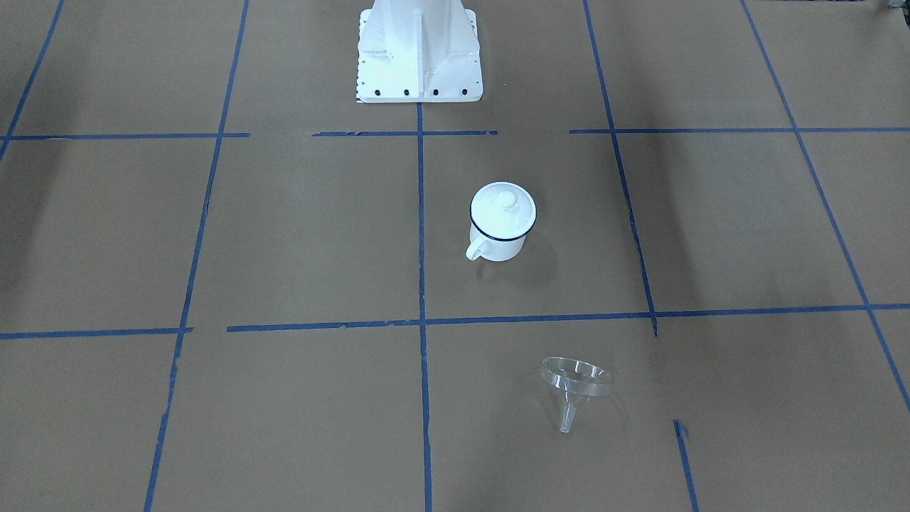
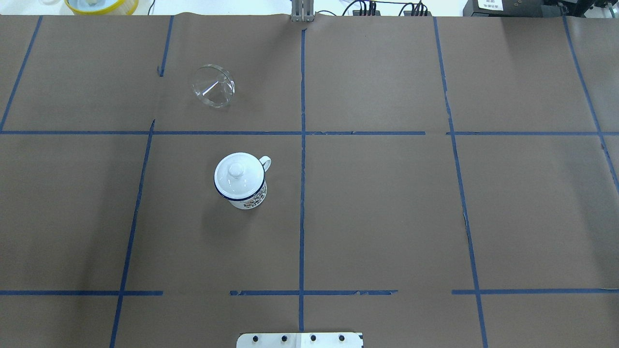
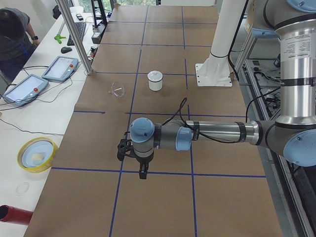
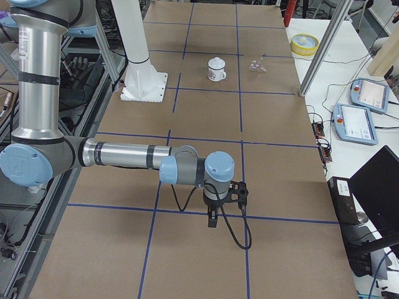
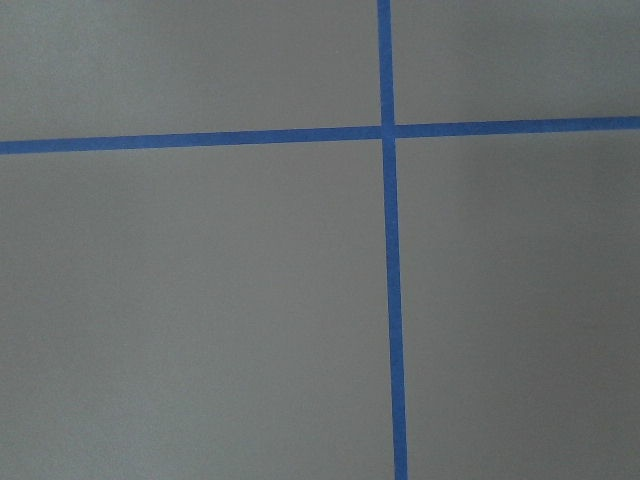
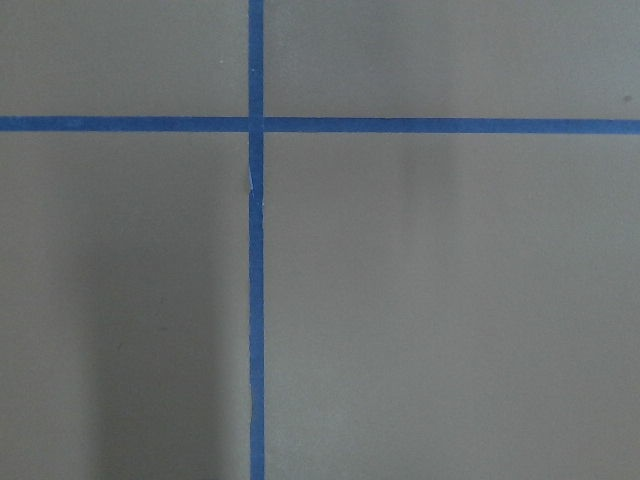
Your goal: Place funnel on cup
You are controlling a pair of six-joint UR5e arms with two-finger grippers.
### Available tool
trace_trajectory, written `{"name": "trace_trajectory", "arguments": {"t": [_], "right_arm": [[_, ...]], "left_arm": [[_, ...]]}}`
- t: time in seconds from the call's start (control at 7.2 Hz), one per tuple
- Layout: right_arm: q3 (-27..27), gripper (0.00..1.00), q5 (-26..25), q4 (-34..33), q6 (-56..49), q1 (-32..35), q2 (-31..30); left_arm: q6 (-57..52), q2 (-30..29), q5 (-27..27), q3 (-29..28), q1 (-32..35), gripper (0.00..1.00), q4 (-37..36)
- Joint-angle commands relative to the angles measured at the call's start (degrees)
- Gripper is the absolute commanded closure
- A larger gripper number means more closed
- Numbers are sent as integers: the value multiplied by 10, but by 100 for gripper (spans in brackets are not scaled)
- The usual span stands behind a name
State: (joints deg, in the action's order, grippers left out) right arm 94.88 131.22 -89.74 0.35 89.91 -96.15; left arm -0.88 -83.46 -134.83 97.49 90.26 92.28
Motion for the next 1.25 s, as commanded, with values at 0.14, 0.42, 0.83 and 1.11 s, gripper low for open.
{"name": "trace_trajectory", "arguments": {"t": [0.14,0.42,0.83,1.11], "right_arm": [[0,0,0,0,0,0,0],[0,0,0,0,0,0,0],[0,0,0,0,0,0,0],[0,0,0,0,0,0,0]], "left_arm": [[1,-14,0,-6,0,0,-1],[19,-55,4,1,-1,0,-19],[81,-94,0,103,-22,0,-39],[196,-149,5,131,-121,0,-39]]}}
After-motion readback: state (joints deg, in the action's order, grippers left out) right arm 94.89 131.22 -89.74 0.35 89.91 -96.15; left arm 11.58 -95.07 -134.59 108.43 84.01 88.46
